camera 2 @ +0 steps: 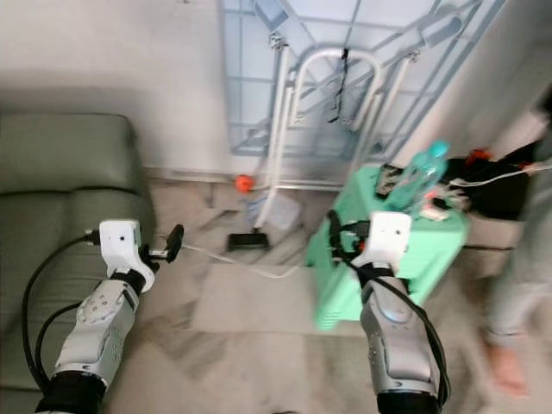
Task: Move the pillow to the sofa
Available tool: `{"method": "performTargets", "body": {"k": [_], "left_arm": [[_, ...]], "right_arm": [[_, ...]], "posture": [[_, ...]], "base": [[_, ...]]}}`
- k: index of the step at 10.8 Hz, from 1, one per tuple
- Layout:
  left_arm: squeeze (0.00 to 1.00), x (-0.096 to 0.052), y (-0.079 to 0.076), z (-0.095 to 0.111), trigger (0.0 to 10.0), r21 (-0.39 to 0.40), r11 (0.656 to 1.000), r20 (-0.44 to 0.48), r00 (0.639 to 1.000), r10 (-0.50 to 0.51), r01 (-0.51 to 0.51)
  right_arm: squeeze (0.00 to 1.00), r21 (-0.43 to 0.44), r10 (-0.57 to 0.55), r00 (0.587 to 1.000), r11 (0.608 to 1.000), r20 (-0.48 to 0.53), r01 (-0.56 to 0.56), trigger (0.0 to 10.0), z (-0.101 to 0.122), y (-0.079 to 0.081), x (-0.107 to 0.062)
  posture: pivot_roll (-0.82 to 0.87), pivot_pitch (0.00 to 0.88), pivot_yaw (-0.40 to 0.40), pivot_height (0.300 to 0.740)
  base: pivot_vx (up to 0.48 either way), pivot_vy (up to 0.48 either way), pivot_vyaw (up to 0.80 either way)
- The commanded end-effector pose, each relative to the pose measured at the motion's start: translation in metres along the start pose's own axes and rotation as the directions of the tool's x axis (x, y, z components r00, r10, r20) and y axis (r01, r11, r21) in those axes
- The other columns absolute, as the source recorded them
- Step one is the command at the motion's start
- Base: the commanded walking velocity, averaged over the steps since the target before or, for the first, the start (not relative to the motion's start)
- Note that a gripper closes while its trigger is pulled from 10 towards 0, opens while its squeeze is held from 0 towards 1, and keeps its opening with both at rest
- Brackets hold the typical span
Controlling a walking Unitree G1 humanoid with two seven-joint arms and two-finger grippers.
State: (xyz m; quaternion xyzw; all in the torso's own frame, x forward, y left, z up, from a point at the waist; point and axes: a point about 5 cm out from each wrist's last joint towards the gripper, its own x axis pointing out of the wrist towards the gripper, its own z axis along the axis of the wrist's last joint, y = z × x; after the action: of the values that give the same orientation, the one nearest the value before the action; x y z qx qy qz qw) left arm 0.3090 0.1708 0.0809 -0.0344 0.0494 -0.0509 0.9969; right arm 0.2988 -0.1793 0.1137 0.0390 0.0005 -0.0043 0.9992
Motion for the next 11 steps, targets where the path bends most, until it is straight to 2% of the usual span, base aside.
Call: {"method": "performTargets", "body": {"k": [1,2,3,4,6,8,9,11], "left_arm": [[0.00,0.007,-0.006,0.016,10.0,0.060,0.997,0.049,0.997,-0.054,0.051],[0.00,0.009,0.002,0.020,10.0,0.048,0.998,0.053,0.998,-0.034,0.032],[0.00,0.009,0.004,0.020,10.0,0.026,0.999,0.053,0.998,-0.032,0.031],[0.00,0.010,0.001,0.021,10.0,0.031,0.998,0.058,0.997,-0.048,0.046],[0.00,0.007,0.003,0.017,10.0,0.007,1.000,0.055,0.998,-0.005,0.004],[0.00,0.005,0.009,0.016,10.0,0.008,1.000,0.055,0.999,0.000,0.000],[0.00,0.006,0.008,0.015,10.0,0.020,1.000,0.042,0.999,-0.013,0.012],[0.00,0.013,-0.007,0.020,10.0,0.033,0.997,0.048,0.997,-0.066,0.065]], "right_arm": [[0.00,0.014,-0.031,0.999,0.999,0.012,0.031,10.0,0.000,-0.004,0.003],[0.00,0.029,-0.022,0.999,0.999,0.029,0.021,10.0,0.004,0.001,0.010],[0.00,0.020,-0.013,0.999,1.000,0.048,0.012,10.0,0.007,0.003,0.012],[0.00,0.046,-0.035,0.998,0.998,0.054,0.032,10.0,0.010,0.002,0.012],[0.00,0.043,-0.039,0.999,0.998,0.036,0.037,10.0,0.004,0.000,0.005],[0.00,0.056,-0.058,0.998,0.997,0.017,0.057,10.0,-0.001,-0.004,0.001],[0.00,0.066,-0.069,0.997,0.996,0.018,0.068,10.0,-0.002,-0.005,-0.001],[0.00,0.041,-0.089,0.995,0.995,0.039,0.087,10.0,0.002,-0.009,-0.004]], "posture": [[-0.08,0.062,-0.018,0.740],[-0.07,0.057,0.006,0.740],[-0.07,0.054,0.007,0.740],[-0.07,0.050,-0.004,0.740],[-0.07,0.068,-0.032,0.740],[-0.09,0.063,-0.011,0.740],[-0.10,0.061,0.005,0.740],[-0.12,0.063,0.018,0.740]], "base": [[0.000,0.000,0.00],[0.000,0.000,0.00],[0.000,0.000,0.00],[0.000,0.000,0.00],[0.000,0.000,0.00],[0.000,0.000,0.00],[0.000,0.000,-0.44],[0.000,0.000,-0.30]]}}
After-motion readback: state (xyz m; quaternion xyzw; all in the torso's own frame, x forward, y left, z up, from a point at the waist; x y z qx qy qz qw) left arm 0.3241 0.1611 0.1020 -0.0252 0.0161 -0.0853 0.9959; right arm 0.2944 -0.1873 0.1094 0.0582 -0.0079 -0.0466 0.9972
